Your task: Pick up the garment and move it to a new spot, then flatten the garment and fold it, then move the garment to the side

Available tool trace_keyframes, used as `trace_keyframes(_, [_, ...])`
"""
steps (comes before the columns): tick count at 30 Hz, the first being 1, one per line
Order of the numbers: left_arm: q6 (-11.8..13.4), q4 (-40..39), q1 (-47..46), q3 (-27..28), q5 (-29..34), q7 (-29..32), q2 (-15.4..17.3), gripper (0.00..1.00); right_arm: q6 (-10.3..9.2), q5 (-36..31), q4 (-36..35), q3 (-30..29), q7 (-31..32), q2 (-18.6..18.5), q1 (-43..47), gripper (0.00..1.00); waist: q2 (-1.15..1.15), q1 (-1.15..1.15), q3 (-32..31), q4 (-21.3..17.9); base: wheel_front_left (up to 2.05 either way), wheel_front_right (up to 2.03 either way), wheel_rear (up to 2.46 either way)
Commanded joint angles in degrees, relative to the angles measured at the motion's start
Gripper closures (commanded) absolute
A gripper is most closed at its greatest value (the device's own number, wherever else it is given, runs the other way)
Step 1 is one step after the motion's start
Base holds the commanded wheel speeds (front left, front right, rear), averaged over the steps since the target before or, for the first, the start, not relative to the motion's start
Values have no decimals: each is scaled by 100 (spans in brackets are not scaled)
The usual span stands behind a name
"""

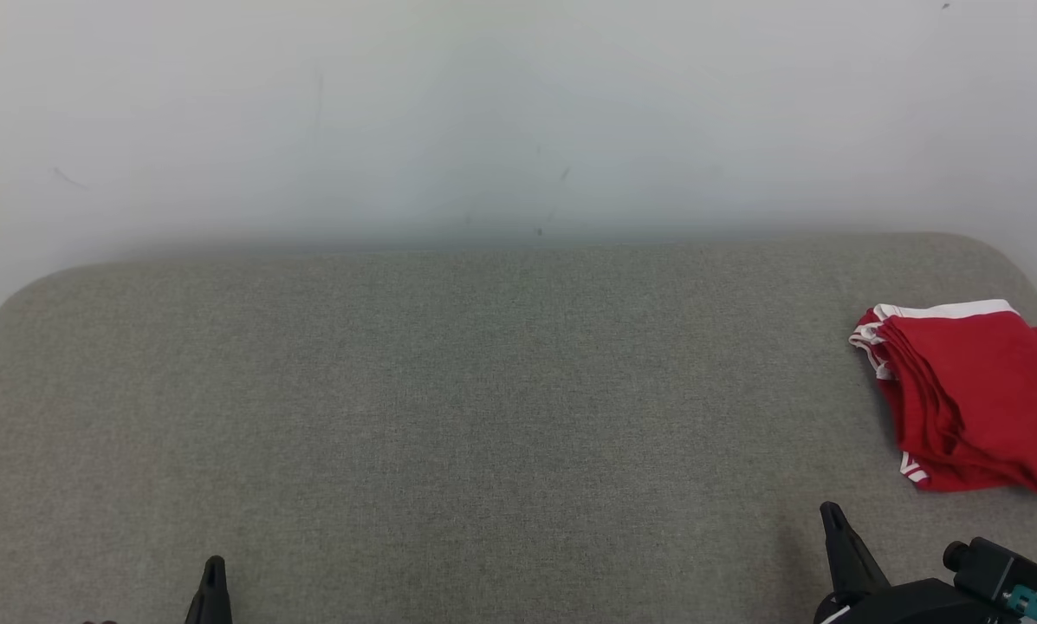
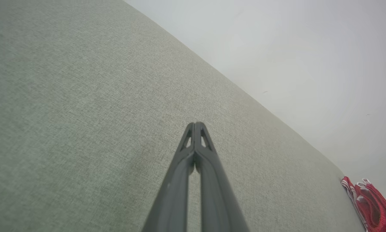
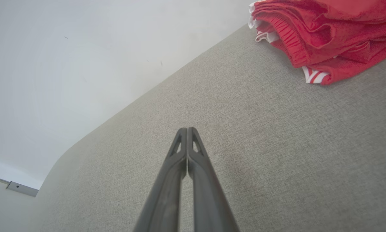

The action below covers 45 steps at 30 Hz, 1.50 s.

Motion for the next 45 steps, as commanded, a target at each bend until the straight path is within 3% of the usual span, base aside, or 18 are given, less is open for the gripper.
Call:
trace_keyframes(1, [-13,-67,-185,55,-222,60,-5,100,-3,277,-29,8,2,-9,-173,100,0,0,4,3,0,0,0])
trace_keyframes(45, [-100,-12,-756,471,-2838,891,-135,100,-7,3354,409,59,92,-15,-868,100,0,0,101,57,0,0,0])
